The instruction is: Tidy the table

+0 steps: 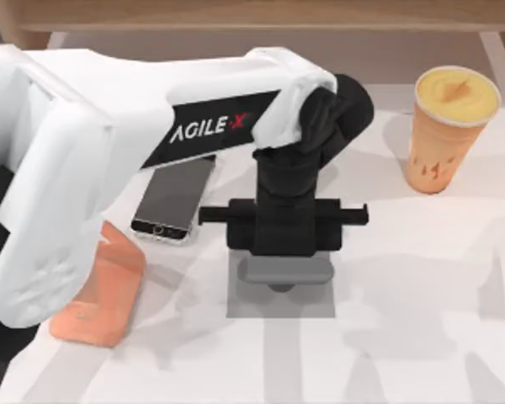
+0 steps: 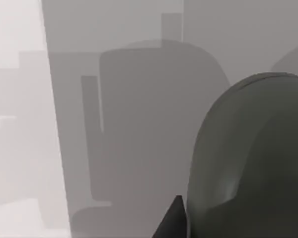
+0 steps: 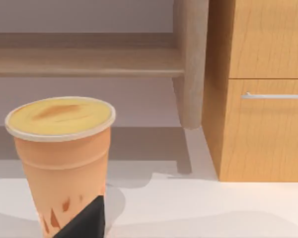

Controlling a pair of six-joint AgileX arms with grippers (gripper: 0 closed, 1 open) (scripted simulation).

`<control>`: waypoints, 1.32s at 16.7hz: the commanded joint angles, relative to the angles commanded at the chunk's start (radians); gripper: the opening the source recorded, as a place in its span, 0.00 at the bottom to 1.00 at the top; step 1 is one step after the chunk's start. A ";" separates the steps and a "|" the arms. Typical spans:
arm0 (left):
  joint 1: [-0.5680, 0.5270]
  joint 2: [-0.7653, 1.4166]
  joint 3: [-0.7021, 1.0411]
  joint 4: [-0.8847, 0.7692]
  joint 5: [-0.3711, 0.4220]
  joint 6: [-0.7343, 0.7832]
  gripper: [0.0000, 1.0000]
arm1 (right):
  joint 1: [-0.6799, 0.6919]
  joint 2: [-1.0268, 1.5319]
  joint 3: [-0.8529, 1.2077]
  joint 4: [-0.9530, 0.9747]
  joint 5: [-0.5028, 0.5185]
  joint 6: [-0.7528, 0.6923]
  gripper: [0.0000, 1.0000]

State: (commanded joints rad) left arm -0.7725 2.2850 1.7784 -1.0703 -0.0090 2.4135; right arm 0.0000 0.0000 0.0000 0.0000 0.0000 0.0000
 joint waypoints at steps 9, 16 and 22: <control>0.000 0.000 0.000 0.000 0.000 0.000 0.83 | 0.000 0.000 0.000 0.000 0.000 0.000 1.00; 0.000 0.000 0.000 0.000 0.000 0.000 1.00 | 0.000 0.000 0.000 0.000 0.000 0.000 1.00; 0.002 -0.002 0.004 -0.002 0.000 -0.008 1.00 | 0.000 0.000 0.000 0.000 0.000 0.000 1.00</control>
State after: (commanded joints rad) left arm -0.7704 2.2826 1.7825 -1.0720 -0.0092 2.4054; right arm 0.0000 0.0000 0.0000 0.0000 0.0000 0.0000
